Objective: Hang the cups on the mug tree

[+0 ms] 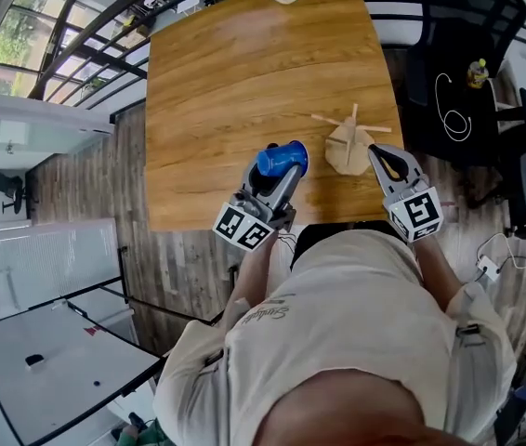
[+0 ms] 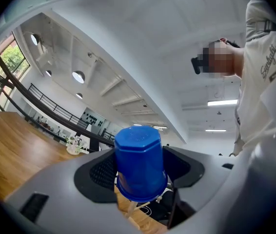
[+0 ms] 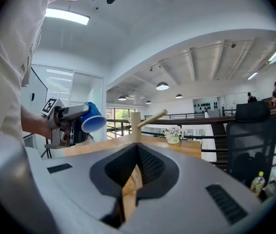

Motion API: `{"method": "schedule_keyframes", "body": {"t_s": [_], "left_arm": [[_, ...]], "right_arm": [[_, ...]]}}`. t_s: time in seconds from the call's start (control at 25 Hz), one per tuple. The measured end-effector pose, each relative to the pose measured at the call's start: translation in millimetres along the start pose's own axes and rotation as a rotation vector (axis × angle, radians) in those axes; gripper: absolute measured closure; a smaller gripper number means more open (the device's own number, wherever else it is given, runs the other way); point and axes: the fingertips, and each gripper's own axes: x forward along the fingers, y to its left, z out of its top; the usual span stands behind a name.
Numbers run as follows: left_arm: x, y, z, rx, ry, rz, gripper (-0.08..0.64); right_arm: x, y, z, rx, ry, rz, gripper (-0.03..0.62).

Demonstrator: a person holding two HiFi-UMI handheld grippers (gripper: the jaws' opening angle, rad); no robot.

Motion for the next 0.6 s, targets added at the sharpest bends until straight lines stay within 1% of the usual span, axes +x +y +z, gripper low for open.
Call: {"method": "schedule_keyframes", "body": {"t_s": [0.16,0.24,0.36,0.44,0.52,0.6], "left_arm": [[2,6,15,-0.007,0.005,-0.046,0.268],[8,11,24,-0.003,-0.006,-0.069,0.268],[14,15,31,-0.003,-0.012,-0.103,0.268],[16,18,30,-0.011,-0.01,-0.113,0.268],[19,23,30,-0.023,-0.009,-0.126,0.268],[25,27,32,-0.029,-0.012,-0.143,0.268]], "right_arm": [[6,12,15,0.083,-0.02,-0.032,0.597],[13,16,20,0.078,-0.022,-0.03,0.597],[17,19,24,0.044,-0.025,-0.03,0.597],[14,17,21,0.039,-0.021,-0.058,0.597],[11,16,17,0.054,-0.016,-0.09,0.597],[10,16,15,0.056,-0.013,-0.101,0.597]]}}
